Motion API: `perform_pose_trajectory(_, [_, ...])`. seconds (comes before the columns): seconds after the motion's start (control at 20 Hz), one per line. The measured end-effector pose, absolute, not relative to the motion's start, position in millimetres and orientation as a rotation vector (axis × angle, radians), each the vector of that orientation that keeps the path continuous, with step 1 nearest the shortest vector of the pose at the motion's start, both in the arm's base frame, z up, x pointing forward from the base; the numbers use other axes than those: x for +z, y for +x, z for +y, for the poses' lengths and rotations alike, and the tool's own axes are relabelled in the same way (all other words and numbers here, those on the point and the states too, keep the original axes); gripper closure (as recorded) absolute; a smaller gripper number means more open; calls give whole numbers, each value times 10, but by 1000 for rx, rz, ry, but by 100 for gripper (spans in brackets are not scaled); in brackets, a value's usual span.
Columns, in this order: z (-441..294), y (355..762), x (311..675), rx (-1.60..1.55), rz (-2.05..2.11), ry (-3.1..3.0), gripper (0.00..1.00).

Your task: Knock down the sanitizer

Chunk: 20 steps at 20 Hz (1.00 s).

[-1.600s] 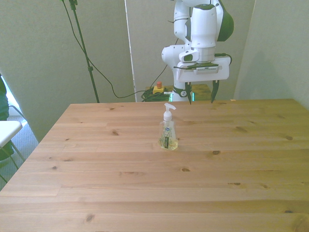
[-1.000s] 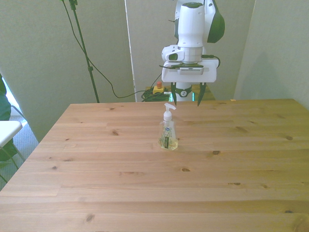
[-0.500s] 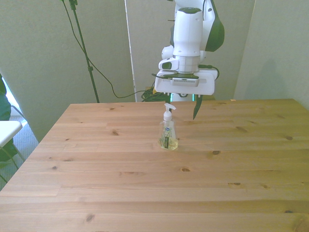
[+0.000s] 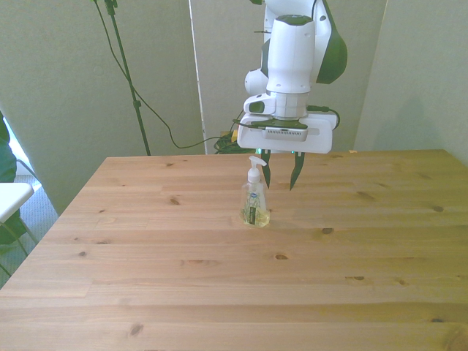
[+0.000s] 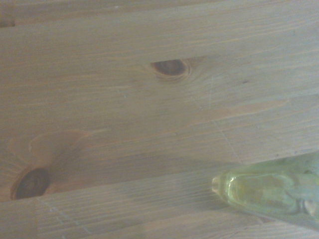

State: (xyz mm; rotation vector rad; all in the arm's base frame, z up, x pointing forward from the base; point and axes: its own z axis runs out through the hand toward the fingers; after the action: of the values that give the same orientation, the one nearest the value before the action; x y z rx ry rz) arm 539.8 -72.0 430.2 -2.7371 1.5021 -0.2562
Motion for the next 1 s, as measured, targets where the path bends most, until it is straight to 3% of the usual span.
perform_pose_trajectory(0.6, [-958,5459,4328,-270,1561,-2707,100])
perform_pose_trajectory(1.0, [-1240,5804,4328,-321,1631,-2673,100])
